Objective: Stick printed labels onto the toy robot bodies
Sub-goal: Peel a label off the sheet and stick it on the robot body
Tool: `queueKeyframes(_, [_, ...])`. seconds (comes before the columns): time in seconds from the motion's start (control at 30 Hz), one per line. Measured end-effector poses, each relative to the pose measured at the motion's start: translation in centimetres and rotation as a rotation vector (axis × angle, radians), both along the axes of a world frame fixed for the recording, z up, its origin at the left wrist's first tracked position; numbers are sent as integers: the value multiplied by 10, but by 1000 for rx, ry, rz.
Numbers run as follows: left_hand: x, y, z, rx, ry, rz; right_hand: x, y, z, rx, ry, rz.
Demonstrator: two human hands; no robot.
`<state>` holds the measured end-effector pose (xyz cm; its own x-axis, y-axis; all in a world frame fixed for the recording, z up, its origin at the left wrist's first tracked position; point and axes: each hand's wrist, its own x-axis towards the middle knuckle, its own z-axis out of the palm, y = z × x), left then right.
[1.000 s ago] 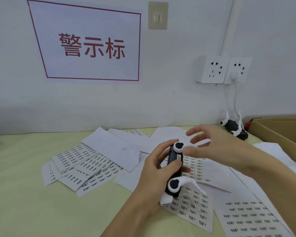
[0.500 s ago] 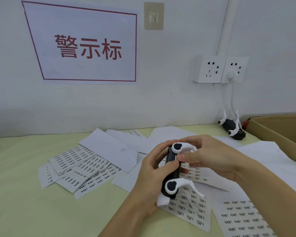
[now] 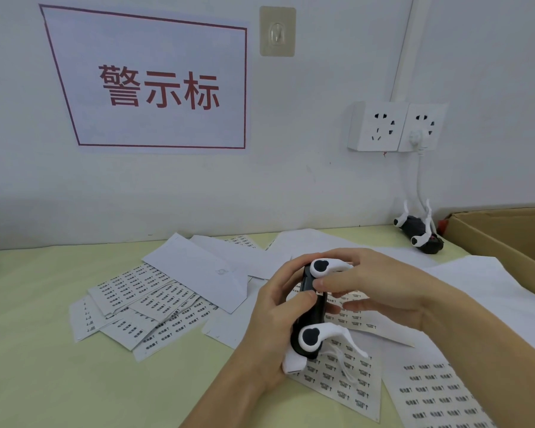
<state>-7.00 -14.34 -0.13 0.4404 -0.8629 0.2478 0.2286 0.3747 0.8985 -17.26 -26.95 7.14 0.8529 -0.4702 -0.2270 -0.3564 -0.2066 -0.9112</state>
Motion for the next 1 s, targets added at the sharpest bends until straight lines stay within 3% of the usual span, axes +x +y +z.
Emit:
queueKeyframes(0.13, [0, 0, -1, 14, -29, 8, 4, 3, -1, 11, 21, -104])
queueKeyframes(0.4, [1, 0, 1, -12, 61, 2, -4, -1, 1, 68, -45, 92])
queueKeyframes(0.7, [-2, 0, 3, 30, 80, 39, -6, -4, 1, -146, -43, 54])
queueKeyframes(1.0, [-1, 1, 6, 23, 121, -4, -6, -6, 1, -117, -57, 33])
